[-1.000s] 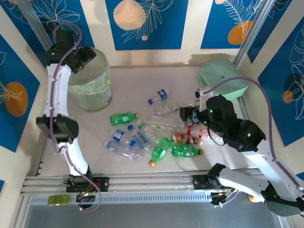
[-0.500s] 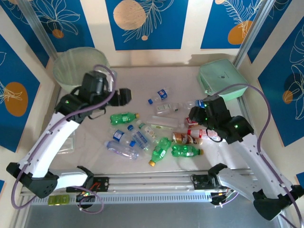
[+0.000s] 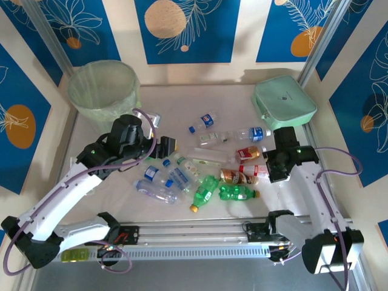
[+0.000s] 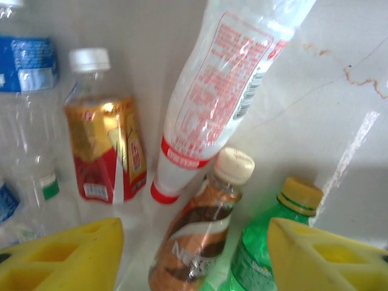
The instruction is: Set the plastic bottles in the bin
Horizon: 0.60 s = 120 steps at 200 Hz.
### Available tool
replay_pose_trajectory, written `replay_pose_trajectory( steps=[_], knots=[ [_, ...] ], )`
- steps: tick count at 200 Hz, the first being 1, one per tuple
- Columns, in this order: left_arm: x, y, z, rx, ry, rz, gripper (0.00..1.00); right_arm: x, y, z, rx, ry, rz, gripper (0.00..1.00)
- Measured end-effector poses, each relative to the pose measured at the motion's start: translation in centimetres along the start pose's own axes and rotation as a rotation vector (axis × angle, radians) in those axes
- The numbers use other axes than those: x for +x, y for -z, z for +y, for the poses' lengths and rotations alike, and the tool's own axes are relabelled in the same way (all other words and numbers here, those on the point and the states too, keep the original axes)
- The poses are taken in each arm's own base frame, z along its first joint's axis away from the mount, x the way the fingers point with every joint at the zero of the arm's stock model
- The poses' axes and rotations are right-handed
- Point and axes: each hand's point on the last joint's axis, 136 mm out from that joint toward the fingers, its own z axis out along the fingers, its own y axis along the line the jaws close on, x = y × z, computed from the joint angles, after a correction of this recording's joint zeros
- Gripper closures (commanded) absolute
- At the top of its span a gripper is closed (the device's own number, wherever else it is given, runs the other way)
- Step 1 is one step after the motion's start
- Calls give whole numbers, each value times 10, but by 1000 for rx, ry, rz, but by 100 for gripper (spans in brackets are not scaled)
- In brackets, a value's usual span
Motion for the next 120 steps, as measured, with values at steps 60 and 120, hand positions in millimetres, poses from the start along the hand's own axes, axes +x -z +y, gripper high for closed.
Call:
replay_pose_trajectory(
  steps=[60, 120],
  knots=[
    [3, 5, 0, 9, -19, -28, 17, -23, -47, 1, 138, -185, -16, 24],
    [-3, 13, -3, 21, -22, -65, 17, -34, -79, 5, 256, -257, 10, 21]
  ],
)
